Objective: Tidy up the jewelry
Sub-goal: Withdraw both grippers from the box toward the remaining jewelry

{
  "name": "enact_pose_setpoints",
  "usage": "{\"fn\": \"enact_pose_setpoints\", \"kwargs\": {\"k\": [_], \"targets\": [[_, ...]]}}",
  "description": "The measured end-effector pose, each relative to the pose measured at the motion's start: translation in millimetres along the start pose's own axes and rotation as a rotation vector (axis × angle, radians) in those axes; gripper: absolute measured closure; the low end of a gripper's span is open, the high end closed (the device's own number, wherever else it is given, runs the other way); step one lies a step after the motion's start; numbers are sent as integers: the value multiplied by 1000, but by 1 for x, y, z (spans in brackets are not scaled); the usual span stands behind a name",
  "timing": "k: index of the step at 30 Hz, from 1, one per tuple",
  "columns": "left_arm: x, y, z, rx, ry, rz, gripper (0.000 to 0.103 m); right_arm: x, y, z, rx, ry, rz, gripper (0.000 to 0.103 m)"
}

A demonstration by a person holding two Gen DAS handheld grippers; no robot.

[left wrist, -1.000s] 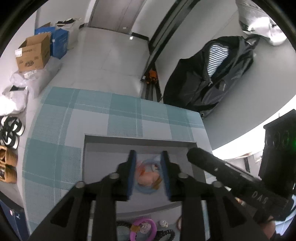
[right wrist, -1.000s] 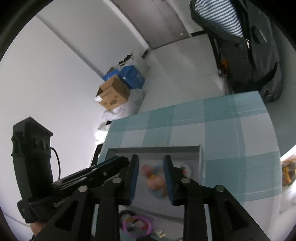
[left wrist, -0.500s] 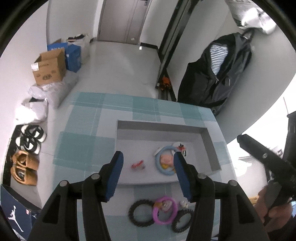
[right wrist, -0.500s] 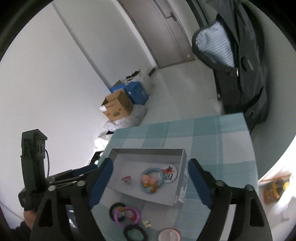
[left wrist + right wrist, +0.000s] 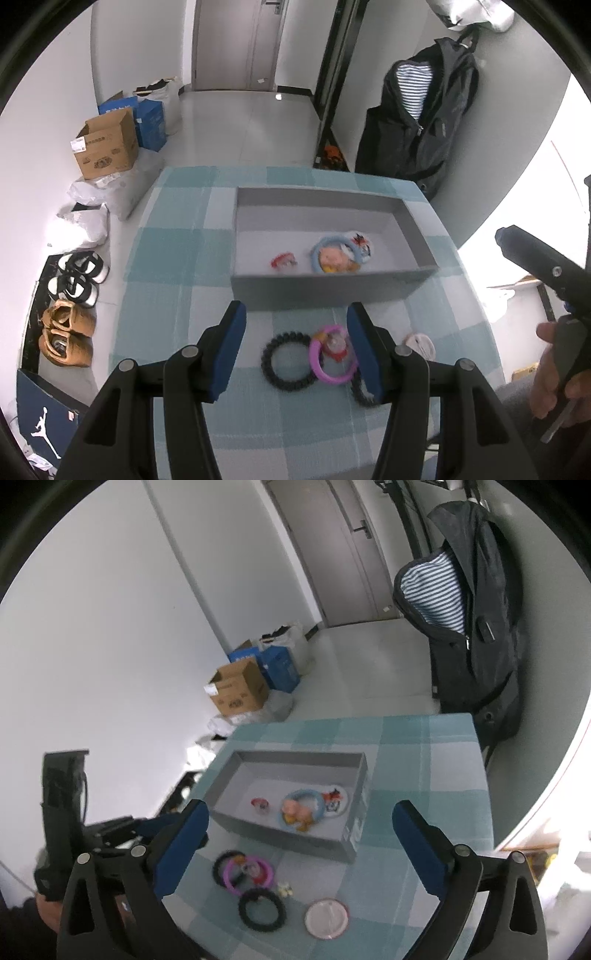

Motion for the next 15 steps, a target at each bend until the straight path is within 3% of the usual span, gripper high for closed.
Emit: {"fn": "enact_pose_setpoints", "kwargs": {"k": [5,8,10,15], "targets": [[-3,-15,-1,18,-63,-31,51,0,-16,-8,20,-20,-78,0],[-7,-22,2,38,-75,-40,50,-5,-36,-1,86,-33,-89,0],[-11,-29,4,59,-92,-49,43,-10,-51,5,139,-57,-110,0],[-22,-44,8,92,-128,-55,42,-16,-84,14,233,-70,-135,1]]}}
Point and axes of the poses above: each gripper's, at about its wrist camera, not at the fingertips, and z roughly the way its jaws point, x to its left, y to its top, the point moved 10 cm from there along z, roughly the way its jaws point, and after that the axes turned 1 degree about y, right-handed, at the moved point
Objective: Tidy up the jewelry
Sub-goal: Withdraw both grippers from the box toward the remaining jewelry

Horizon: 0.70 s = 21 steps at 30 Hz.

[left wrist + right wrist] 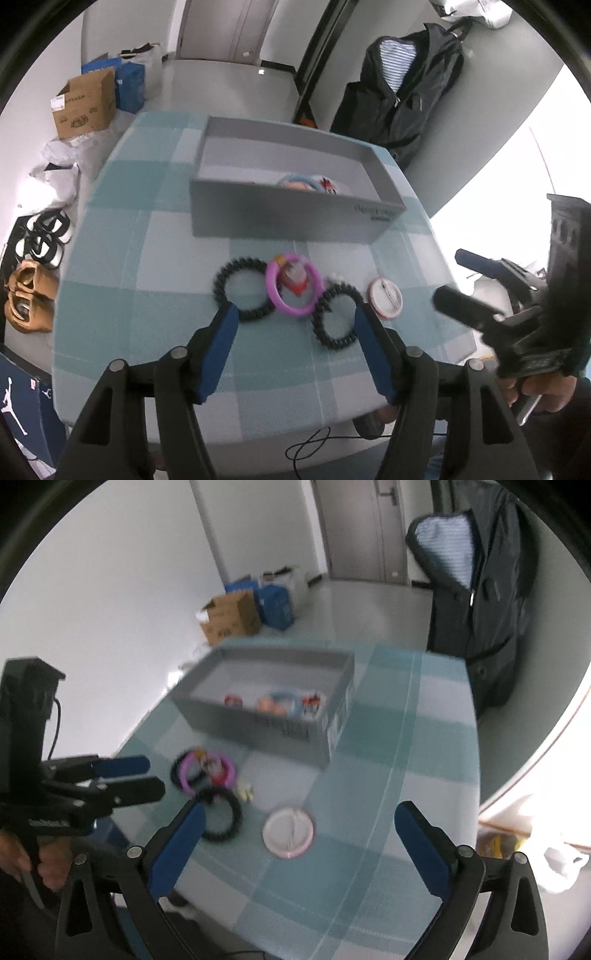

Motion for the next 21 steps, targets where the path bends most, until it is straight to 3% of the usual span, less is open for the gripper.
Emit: {"fn": "enact_pose_setpoints", "kwargs": {"k": [3,6,9,14,21], "targets": [[-2,-12,5,22,7,15,41,-3,-16,9,43,-13,-5,4],[3,-20,9,37,52,17,41,-1,-26,16,79,-26,-49,17],[6,-22,12,51,52,-7,41,4,-30,23,106,-13,-65,27],[9,-19,8,40,48,-30,41,8,-27,31,109,-14,-71,28],[12,-21,13,50,47,-30,41,13,-25,43,136,-31,-83,36]]}}
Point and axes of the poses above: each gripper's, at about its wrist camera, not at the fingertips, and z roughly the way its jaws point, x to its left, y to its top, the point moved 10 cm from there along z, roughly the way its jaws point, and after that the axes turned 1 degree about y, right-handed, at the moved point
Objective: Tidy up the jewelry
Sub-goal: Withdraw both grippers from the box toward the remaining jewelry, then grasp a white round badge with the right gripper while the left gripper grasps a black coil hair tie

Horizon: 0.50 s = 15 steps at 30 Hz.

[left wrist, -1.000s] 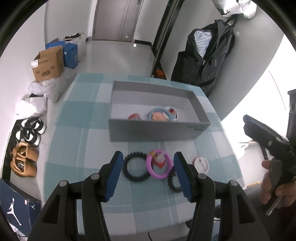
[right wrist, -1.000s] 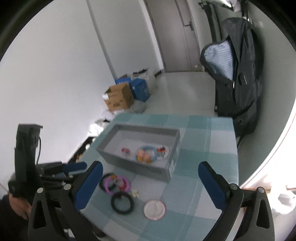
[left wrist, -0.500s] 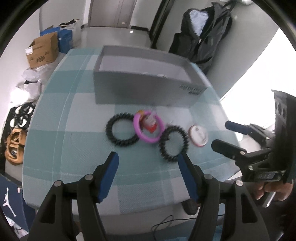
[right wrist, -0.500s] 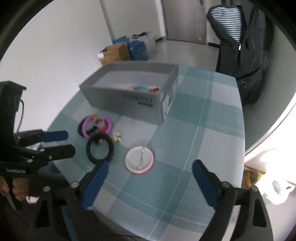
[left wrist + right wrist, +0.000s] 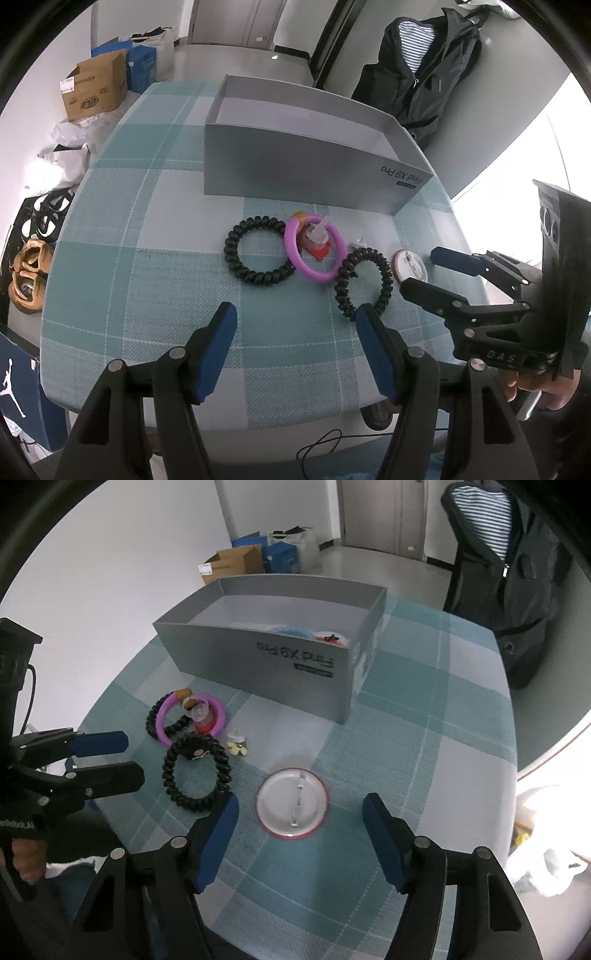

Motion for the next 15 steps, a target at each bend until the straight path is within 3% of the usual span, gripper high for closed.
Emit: {"fn": "enact_pose_setpoints", "kwargs": {"k": [4,6,15], "targets": [[1,-2,1,4,6,5,41,6,-1,4,8,-80,-87,53],[2,-2,2,8,3,4,41,13,-1,3,3,-78,-124,62],[-13,-4,3,29,-81,24,41,8,-2,0,20,-60,-79,62]]}}
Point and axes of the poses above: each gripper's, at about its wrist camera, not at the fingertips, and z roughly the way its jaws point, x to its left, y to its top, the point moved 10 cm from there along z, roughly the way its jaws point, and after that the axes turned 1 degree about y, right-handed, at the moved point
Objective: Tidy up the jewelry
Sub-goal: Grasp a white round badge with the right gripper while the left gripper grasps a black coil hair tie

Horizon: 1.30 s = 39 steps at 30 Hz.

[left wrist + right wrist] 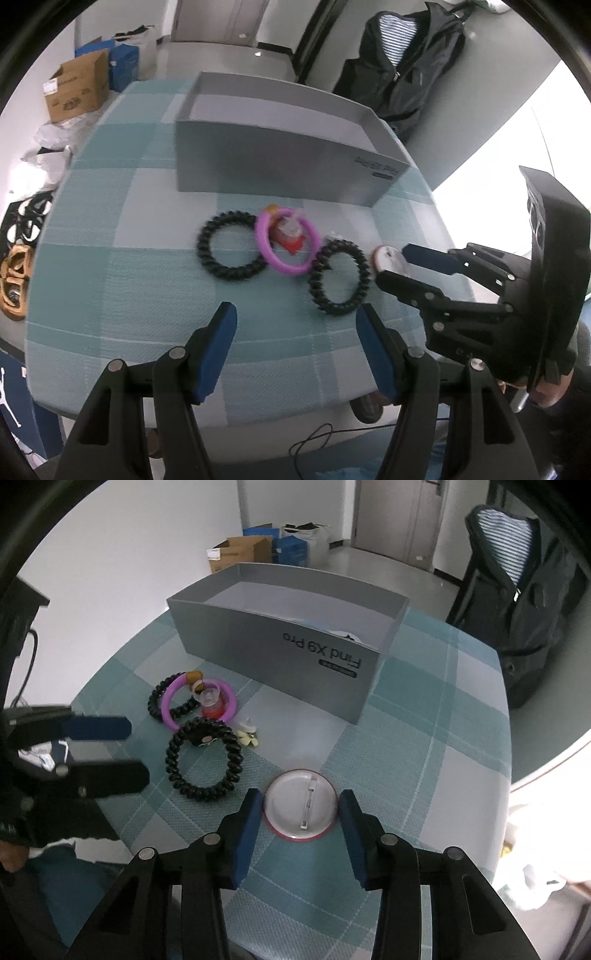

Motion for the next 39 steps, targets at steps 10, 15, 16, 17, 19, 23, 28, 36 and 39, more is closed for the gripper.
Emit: {"fn": "enact_pose_setpoints", "kwargs": {"k": [10,15,16,17,19,23,28,36,39], "targets": [[-21,-5,12,47,-24,60,41,-16,7,-18,-43,45,112,62],[-23,3,17,51,-35,16,41,-21,8,-26,-61,65,150,62],[-25,5,19,55,-30,13,42,-21,9,-28,-67,72,155,62],[-26,7,21,61,-15,17,43,-21,10,-30,-74,75,156,62],[-29,10,25,72,34,36,50,-21,11,-34,-84,78,153,62],[-36,14,32,85,82,60,56,-23,11,-38,-93,81,154,62],[-41,14,34,82,87,81,76,-27,9,-42,-103,86,173,62],[-37,11,30,83,65,71,83,-24,10,-50,-122,90,168,62],[-34,9,25,81,44,50,91,-24,9,-52,-129,88,167,62]]}}
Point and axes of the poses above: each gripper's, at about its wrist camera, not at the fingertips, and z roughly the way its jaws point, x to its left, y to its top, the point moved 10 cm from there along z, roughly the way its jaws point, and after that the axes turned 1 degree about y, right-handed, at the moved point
